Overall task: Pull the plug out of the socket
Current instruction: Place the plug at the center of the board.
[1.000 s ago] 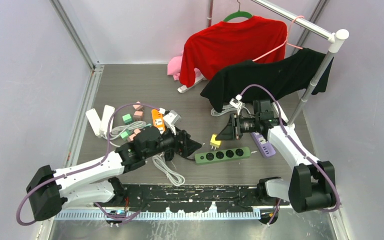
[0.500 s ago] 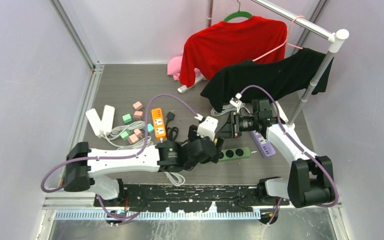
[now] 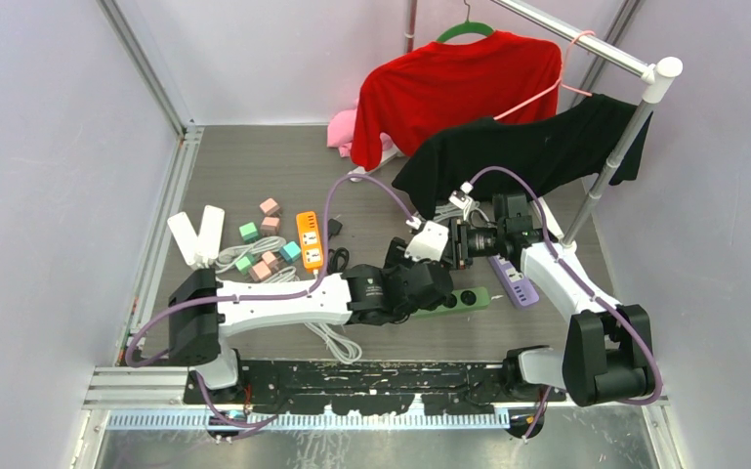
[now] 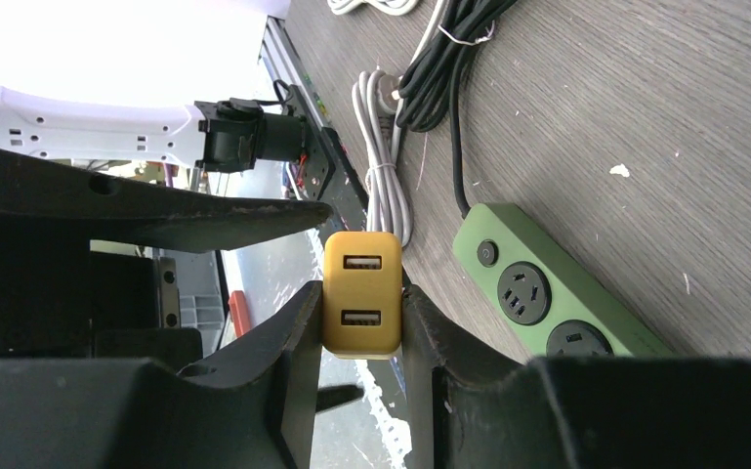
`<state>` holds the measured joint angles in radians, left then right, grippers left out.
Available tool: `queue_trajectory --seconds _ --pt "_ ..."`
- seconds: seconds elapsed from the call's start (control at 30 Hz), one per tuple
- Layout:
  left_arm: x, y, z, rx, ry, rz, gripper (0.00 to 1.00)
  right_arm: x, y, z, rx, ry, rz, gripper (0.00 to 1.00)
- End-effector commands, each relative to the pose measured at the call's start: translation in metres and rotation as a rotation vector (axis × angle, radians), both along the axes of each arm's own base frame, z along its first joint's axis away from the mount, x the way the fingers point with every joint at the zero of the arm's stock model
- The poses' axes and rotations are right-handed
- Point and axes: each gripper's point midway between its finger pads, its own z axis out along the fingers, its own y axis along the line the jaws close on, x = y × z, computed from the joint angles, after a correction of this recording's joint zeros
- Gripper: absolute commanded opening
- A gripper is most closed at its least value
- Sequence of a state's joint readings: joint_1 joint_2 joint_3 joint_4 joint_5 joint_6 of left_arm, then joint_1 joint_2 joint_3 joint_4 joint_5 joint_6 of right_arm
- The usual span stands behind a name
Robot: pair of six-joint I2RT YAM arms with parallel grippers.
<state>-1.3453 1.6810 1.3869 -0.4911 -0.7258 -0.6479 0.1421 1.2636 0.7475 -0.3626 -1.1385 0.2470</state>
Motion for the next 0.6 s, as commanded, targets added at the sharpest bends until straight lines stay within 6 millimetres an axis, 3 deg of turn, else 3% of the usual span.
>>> queue_trajectory --seconds 0.0,0.13,0.23,0.57 --pt "0.012 -0.009 0.011 -0.052 0.005 0.009 0.64 0.002 0.001 0.008 0.023 -0.033 0.008 0.04" --pt "0.013 -0.014 0.005 -0.074 0.050 -0.015 0.49 0.001 0.001 0.008 0.024 -0.034 0.010 0.05" --pt "0.015 -0.012 -0.002 -0.076 0.077 -0.014 0.44 0.002 0.001 0.008 0.025 -0.032 0.010 0.05" --pt "0.018 -0.003 -0.015 -0.094 0.135 -0.015 0.43 0.002 0.001 0.006 0.024 -0.027 0.011 0.09"
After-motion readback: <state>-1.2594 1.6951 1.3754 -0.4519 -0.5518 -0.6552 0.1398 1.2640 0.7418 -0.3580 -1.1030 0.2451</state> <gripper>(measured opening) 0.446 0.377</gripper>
